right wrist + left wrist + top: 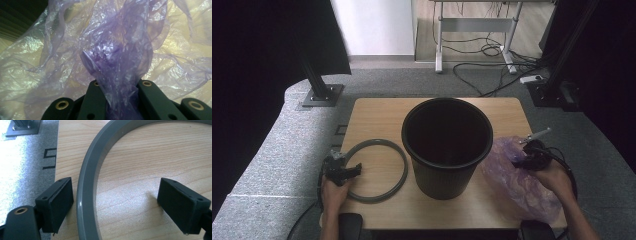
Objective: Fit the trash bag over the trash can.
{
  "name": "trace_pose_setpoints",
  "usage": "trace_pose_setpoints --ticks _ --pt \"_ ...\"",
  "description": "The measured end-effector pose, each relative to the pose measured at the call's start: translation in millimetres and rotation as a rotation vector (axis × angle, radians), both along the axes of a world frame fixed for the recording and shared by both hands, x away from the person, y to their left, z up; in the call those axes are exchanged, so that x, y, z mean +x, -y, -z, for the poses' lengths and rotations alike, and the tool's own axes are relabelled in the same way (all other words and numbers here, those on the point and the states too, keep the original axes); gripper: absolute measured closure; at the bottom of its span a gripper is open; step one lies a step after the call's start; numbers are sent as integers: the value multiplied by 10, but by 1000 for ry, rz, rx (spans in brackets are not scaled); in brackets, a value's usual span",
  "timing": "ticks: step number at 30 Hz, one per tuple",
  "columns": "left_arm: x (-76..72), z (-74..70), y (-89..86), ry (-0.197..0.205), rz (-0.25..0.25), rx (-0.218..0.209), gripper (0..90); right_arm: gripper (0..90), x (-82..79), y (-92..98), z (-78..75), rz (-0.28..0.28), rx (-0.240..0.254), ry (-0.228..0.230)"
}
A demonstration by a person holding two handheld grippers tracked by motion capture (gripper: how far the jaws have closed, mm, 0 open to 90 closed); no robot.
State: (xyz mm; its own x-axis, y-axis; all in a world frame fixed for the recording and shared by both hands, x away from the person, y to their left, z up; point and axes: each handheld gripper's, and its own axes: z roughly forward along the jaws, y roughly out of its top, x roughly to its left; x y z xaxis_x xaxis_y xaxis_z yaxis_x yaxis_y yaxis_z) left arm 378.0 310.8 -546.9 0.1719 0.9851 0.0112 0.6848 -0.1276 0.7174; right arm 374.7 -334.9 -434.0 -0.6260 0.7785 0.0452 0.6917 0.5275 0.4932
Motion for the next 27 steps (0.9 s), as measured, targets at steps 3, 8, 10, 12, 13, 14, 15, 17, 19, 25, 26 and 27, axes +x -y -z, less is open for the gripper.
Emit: trace_pose_setpoints --ticks 3,8,10,12,13,14,15,17,19,25,26,27 --pt "0 0 1 0 -1 0 133 829 -20 15 -121 -8 4 13" --pt "0 0 2 0 -1 0 133 826 -53 51 -328 -10 15 29" --pt "0 0 2 0 -2 0 133 825 -65 70 -411 -10 22 32" --pt "0 0 2 0 -2 0 133 826 -76 86 -493 -11 30 40" --pt "0 0 2 -1 -2 1 133 825 -82 92 -533 -13 33 44" --pt "0 0 3 0 -2 1 133 825 -89 98 -575 -14 36 47" --pt "0 0 3 0 -2 1 133 825 -96 103 -615 -16 39 53" --pt "0 0 3 0 -3 0 133 825 -111 110 -694 -20 44 62" --pt "0 0 3 -1 -3 1 132 824 -126 116 -768 -28 48 69" --pt "1 1 6 0 -5 -1 132 822 -174 140 -1007 -41 57 89" --pt "1 1 6 1 -5 -1 132 822 -181 148 -1052 -44 59 95" --pt "2 1 7 1 -5 -1 132 822 -191 153 -1099 -45 63 98"
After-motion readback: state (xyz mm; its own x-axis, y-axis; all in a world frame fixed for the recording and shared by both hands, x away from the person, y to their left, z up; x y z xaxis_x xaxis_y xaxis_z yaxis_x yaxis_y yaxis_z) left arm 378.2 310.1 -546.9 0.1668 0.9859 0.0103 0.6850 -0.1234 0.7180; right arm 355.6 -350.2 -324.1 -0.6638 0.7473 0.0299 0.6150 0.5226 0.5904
